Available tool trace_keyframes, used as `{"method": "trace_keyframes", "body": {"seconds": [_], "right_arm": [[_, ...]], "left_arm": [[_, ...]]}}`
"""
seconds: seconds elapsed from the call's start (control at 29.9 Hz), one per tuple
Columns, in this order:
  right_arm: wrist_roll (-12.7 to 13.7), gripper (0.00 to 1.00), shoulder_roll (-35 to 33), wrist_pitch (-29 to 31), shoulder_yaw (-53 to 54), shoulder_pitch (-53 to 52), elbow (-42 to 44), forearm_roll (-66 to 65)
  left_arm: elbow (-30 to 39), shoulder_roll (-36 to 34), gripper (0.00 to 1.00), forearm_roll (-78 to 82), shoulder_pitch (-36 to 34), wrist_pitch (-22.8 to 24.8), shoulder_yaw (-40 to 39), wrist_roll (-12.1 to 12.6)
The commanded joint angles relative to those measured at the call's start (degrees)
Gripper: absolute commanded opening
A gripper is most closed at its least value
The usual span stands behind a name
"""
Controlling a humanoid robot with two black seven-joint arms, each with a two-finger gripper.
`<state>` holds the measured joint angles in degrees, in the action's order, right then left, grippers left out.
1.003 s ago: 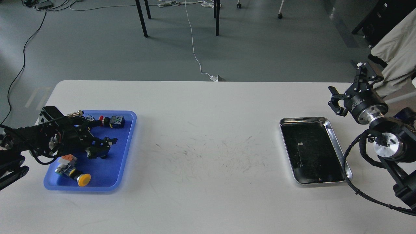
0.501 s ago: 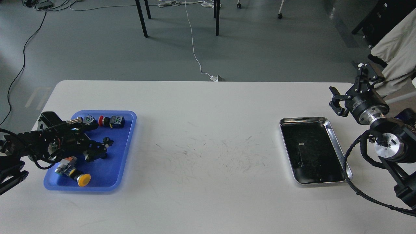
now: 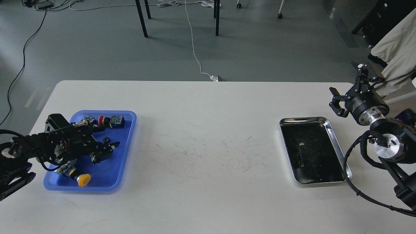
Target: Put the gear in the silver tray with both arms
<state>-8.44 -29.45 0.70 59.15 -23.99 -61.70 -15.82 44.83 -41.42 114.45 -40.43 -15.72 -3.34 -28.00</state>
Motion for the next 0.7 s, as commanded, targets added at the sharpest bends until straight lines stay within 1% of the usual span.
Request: {"method": "trace_keyframes", "body": {"seconds": [0.0, 0.07, 0.1, 0.27, 0.3, 0.33, 0.37, 0.67], "right_arm": [[0.00, 0.99, 0.01, 0.00, -0.09, 0.00, 0.09, 0.00], [-0.09, 0.99, 0.10, 0.00, -0.09, 0.00, 0.09, -0.09], [-0.09, 0.99, 0.10, 0.00, -0.09, 0.00, 0.09, -0.09], [-0.18, 0.99, 0.10, 0.00, -0.09, 0.00, 0.09, -0.09], [-0.18, 0.99, 0.10, 0.00, -0.09, 0.00, 0.09, -0.09], [-0.18, 0.99, 0.10, 0.00, -0.09, 0.00, 0.09, -0.09], [-0.18, 0.99, 0.10, 0.00, -0.09, 0.00, 0.09, -0.09], [-0.18, 0.99, 0.10, 0.00, -0.62, 0.00, 0.09, -0.17]], "left_arm": [[-0.09, 0.20, 0.75, -0.01, 0.00, -0.02, 0.00, 0.00], [-0.79, 0.20, 0.73, -0.01, 0.09, -0.10, 0.00, 0.00], [-1.14, 0.20, 0.70, 0.08, 0.17, -0.10, 0.00, 0.00], [-1.58, 0.20, 0.67, 0.08, 0.26, -0.10, 0.00, 0.00], [-1.50, 0.12, 0.63, 0.16, 0.52, -0.10, 0.00, 0.00], [-1.50, 0.11, 0.55, 0.16, 0.79, -0.10, 0.00, 0.00], [-1.50, 0.11, 0.52, 0.16, 0.88, -0.10, 0.00, 0.00], [-1.50, 0.11, 0.46, 0.08, 0.96, -0.10, 0.00, 0.00]]}}
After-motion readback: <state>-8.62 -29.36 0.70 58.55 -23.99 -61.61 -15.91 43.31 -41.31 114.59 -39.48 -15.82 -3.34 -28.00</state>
